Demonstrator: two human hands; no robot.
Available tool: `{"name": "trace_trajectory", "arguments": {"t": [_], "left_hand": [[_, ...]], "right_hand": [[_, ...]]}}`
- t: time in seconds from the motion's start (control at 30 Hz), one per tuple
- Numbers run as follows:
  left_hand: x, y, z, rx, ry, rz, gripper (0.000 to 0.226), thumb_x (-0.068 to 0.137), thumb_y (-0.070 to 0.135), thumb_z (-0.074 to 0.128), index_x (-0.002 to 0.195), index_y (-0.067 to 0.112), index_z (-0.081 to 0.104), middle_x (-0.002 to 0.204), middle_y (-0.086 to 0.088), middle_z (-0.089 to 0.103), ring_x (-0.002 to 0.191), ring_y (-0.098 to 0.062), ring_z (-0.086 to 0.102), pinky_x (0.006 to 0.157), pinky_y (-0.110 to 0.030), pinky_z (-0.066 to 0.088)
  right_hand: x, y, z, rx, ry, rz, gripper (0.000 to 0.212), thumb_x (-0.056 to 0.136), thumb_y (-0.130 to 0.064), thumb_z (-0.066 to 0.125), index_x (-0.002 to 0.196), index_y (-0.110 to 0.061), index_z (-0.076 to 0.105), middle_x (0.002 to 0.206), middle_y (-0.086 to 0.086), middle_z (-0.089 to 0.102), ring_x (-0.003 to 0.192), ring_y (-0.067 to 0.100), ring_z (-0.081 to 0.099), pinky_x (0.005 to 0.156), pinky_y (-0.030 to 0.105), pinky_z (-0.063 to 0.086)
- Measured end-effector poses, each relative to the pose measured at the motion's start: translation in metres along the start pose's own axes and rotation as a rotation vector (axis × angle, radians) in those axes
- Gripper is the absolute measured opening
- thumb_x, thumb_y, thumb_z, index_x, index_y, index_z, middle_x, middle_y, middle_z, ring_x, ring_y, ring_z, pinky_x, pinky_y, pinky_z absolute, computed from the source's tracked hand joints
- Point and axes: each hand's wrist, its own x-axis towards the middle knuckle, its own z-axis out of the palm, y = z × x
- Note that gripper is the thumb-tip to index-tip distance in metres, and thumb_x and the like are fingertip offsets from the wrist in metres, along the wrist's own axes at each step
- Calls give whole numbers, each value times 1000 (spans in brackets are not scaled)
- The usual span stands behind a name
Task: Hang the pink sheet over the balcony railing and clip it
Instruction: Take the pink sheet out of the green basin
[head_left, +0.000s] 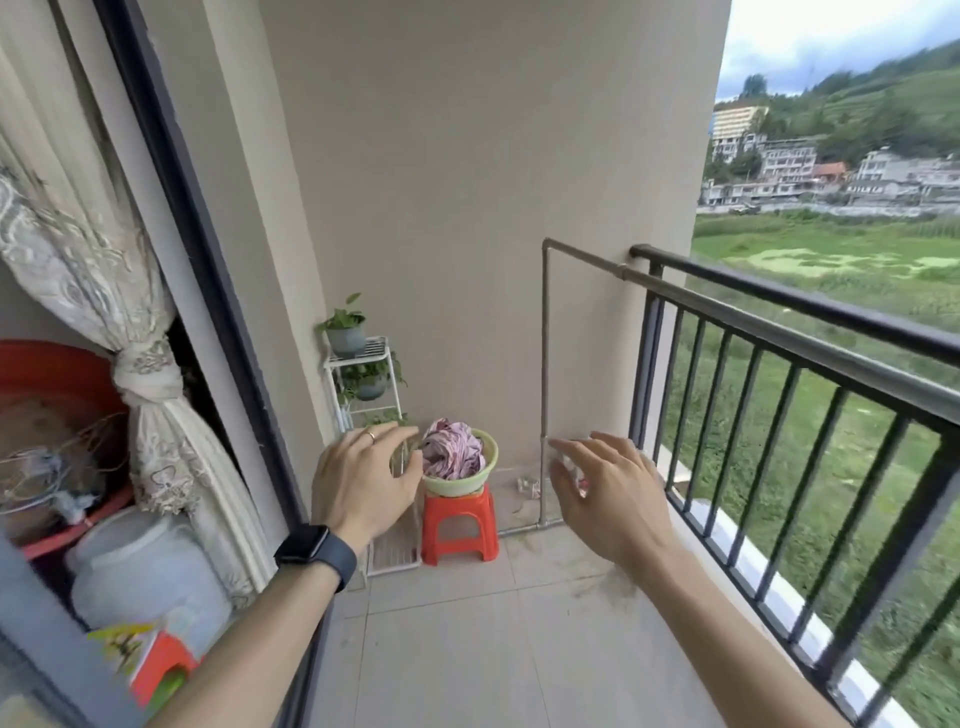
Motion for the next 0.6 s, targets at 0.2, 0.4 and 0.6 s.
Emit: {"name": "trace_trajectory", "arguments": {"t": [0.2,0.4,0.6], "left_hand": [[106,-31,76,5,2,-13,40,88,49,48,122,37,65,129,13,63,120,-15,54,102,-37,40],[216,-78,163,-14,-26,-5,45,85,52,43,120,37,66,126,14,65,117,-14,56,101,-36,40],[338,-133,243,-34,-16,43,44,84,51,46,118,35,68,124,11,66,117,-16,57,100,-37,42]], "right_hand": [[108,23,76,-2,-40,-19,48,91,-52,34,121,-36,68,117,-18,71,121,21,58,97,42,45],[209,43,174,-16,-56,-41,46,92,-52,36,121,-36,68,116,-16,72,119,23,60,98,43,48],[315,57,276,-41,-81,11,42,92,-49,42,121,-36,68,116,-16,72,120,23,59,97,41,47]]}}
